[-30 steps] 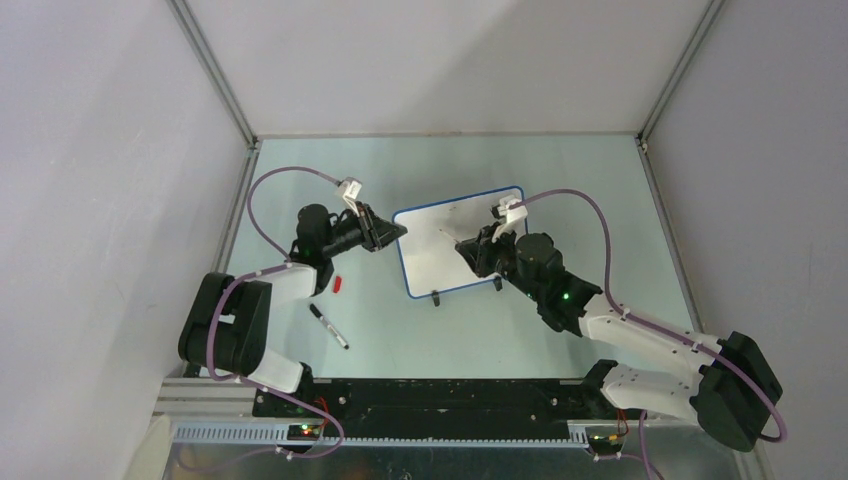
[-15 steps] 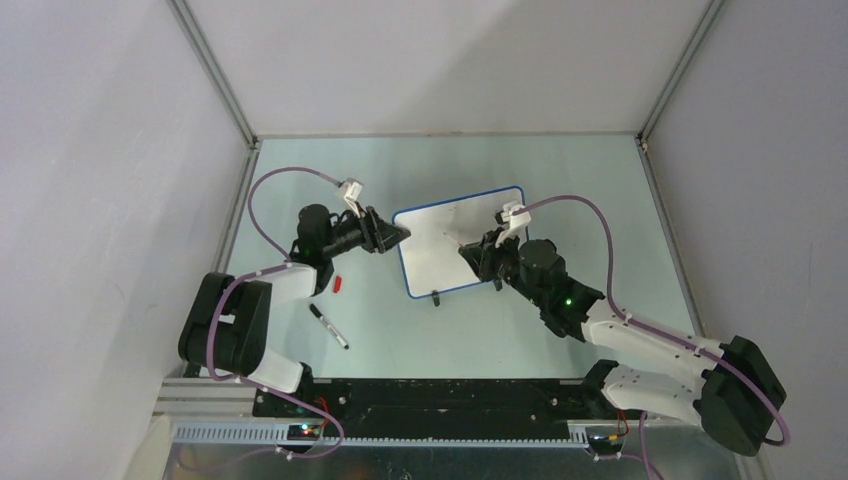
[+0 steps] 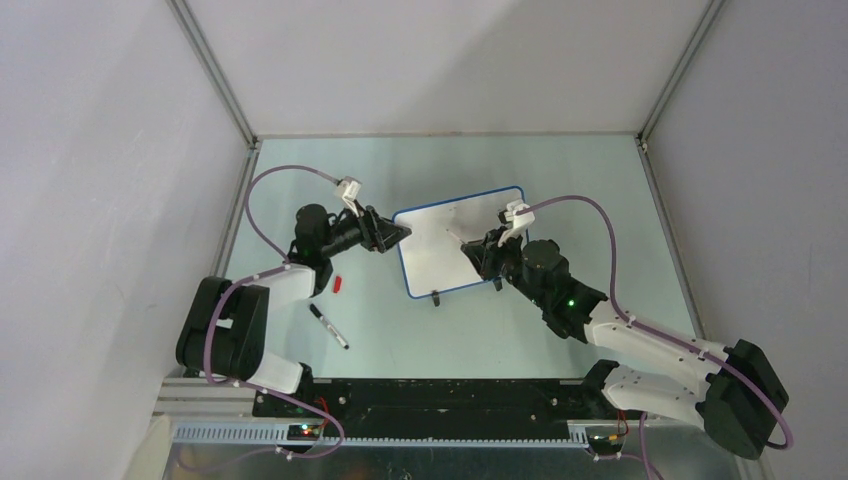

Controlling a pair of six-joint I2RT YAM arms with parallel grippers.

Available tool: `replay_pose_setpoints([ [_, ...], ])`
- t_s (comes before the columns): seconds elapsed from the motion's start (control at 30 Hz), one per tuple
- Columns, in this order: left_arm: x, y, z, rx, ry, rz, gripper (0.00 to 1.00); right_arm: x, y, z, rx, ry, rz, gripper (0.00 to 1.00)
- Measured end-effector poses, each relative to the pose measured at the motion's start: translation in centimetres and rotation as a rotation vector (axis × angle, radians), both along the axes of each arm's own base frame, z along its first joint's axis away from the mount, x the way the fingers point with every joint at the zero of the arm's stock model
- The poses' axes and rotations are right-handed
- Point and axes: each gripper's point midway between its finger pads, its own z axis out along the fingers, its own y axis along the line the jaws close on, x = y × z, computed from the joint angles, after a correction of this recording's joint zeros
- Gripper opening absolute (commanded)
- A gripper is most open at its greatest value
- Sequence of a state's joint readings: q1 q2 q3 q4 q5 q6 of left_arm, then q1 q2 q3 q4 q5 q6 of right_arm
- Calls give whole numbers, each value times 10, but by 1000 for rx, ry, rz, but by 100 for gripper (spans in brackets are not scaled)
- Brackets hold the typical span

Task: Write a sentence on the whiteboard

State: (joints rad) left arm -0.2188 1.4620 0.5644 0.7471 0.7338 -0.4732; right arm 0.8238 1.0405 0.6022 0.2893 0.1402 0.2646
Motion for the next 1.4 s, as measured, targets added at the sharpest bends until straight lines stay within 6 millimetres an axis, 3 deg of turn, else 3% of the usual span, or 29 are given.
replay_pose_setpoints([
  [0.47,3,1,-4,1,19,20,58,1,-1,0,-6,-7,-9,0],
  [0.57,4,2,-5,2,20,25,53,1,-1,0,-6,-7,-8,0],
  [0.73,3,2,-6,0,33,26,35,0,-1,0,-6,-7,-6,0],
  [0.87,3,2,-7,-2,39,26,28,0,0,0,-6,-7,-4,0],
  [1.4,3,2,-6,0,46,26,31,0,0,0,-6,-7,-1,0],
])
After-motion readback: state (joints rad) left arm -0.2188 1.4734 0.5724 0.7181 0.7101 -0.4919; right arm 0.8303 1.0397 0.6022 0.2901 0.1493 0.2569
